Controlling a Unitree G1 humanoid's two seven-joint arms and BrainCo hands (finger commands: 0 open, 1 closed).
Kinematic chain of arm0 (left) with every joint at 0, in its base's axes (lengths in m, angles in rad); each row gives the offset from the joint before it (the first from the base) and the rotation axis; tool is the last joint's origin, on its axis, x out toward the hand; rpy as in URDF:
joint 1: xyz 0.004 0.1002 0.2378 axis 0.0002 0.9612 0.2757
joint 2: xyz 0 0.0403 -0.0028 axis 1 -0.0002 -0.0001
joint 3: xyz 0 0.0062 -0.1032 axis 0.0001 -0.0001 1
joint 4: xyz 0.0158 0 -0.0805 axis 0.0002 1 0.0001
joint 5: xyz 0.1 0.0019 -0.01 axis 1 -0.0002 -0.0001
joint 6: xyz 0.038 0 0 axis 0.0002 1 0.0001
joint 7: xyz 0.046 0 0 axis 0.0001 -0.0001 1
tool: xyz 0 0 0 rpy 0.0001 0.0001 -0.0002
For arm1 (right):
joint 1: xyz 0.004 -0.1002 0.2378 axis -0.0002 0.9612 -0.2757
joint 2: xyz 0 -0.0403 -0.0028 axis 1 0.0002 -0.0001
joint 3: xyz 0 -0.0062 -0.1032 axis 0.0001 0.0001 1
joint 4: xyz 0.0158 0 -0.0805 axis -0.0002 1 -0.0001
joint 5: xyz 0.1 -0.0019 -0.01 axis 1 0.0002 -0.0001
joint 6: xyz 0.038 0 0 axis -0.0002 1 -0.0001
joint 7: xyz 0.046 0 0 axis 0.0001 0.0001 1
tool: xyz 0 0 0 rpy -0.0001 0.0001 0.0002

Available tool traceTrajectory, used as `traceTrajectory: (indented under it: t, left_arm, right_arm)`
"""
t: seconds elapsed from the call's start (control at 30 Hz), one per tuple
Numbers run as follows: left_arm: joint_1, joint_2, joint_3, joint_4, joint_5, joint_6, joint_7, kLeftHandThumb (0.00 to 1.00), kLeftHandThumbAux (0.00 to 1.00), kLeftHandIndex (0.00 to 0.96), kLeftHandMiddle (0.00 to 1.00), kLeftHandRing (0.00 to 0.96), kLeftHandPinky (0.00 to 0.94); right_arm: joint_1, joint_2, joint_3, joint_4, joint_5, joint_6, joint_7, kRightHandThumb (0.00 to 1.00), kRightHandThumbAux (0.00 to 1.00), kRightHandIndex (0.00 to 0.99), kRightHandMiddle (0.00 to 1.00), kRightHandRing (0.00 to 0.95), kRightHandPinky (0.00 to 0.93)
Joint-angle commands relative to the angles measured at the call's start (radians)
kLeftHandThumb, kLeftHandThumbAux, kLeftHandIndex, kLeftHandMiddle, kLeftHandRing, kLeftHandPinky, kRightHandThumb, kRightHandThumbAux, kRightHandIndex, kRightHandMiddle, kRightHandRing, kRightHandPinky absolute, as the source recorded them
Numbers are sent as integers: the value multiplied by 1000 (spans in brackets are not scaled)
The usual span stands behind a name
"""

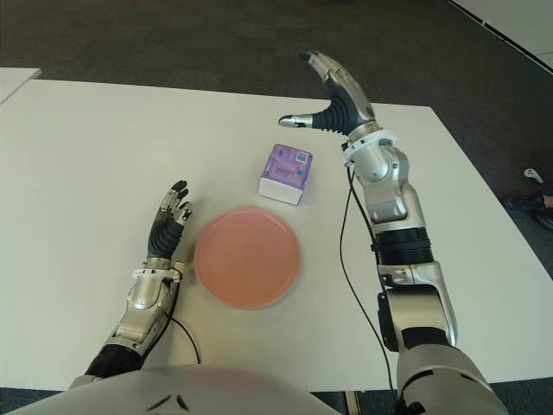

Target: Put the tissue paper into the plate.

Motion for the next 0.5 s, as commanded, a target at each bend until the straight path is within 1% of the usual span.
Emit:
traceTrajectory:
  t: [0.03,0.07,0.13,0.27,0.37,0.5]
  left_arm:
    - [87,12,3,149,24,-16,-19,0,432,0,0,0,0]
    - [88,13,5,150,22,-17,-19,0,431,0,0,0,0]
    - [88,14,6,153,19,-20,-19,0,430,0,0,0,0]
    - [84,17,8,165,16,-30,-13,0,432,0,0,0,0]
    - [80,18,9,172,22,-36,-3,0,434,0,0,0,0]
    - [80,18,10,172,27,-32,3,0,435,0,0,0,0]
  right_arm:
    - [-61,58,72,266,-34,-83,-62,418,443,0,0,0,0]
    - [-53,45,66,246,-15,-85,-29,407,441,0,0,0,0]
    - [-48,23,60,233,10,-97,9,337,425,0,0,0,0]
    - [-44,-4,56,253,17,-126,29,256,412,0,0,0,0]
    - [-45,-13,57,269,12,-133,46,218,413,0,0,0,0]
    - [-49,-13,62,282,12,-133,63,195,415,0,0,0,0]
